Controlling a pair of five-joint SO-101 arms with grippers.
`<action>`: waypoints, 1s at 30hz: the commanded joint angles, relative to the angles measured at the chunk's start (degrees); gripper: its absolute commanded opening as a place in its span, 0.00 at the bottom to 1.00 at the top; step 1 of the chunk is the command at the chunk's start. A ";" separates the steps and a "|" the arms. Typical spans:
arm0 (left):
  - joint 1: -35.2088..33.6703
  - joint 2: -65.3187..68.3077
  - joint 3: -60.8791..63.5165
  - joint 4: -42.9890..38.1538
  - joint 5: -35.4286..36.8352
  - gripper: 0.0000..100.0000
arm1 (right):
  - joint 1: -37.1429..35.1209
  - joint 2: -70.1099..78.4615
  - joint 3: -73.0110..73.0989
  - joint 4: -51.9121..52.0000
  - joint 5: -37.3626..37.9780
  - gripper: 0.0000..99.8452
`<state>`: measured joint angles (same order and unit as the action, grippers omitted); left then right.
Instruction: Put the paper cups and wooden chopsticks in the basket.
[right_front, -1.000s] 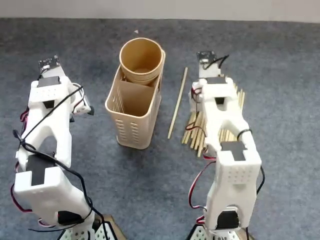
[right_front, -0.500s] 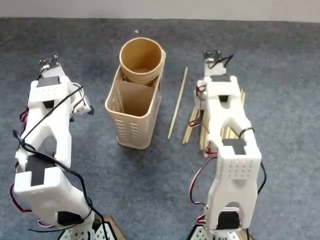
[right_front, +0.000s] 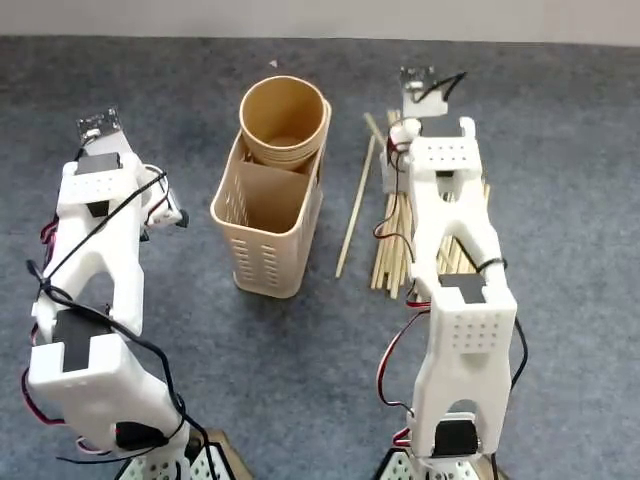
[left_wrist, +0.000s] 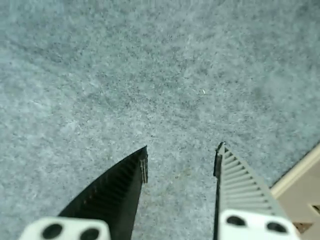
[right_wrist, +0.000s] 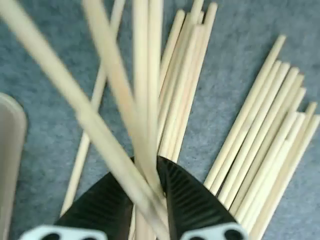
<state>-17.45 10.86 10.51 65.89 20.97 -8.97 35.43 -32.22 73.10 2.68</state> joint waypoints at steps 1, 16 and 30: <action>-0.31 -0.66 -0.31 -0.53 0.26 0.22 | 1.80 -0.40 -7.69 4.09 -0.18 0.01; -0.31 -0.66 4.18 -7.03 0.26 0.22 | 4.18 -0.48 -23.78 7.96 -0.62 0.01; -0.31 -0.66 4.35 -7.47 0.18 0.22 | 4.00 -0.04 -56.66 14.20 -0.53 0.01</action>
<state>-17.45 10.86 14.99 59.03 20.97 -5.36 36.13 -83.03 87.25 2.59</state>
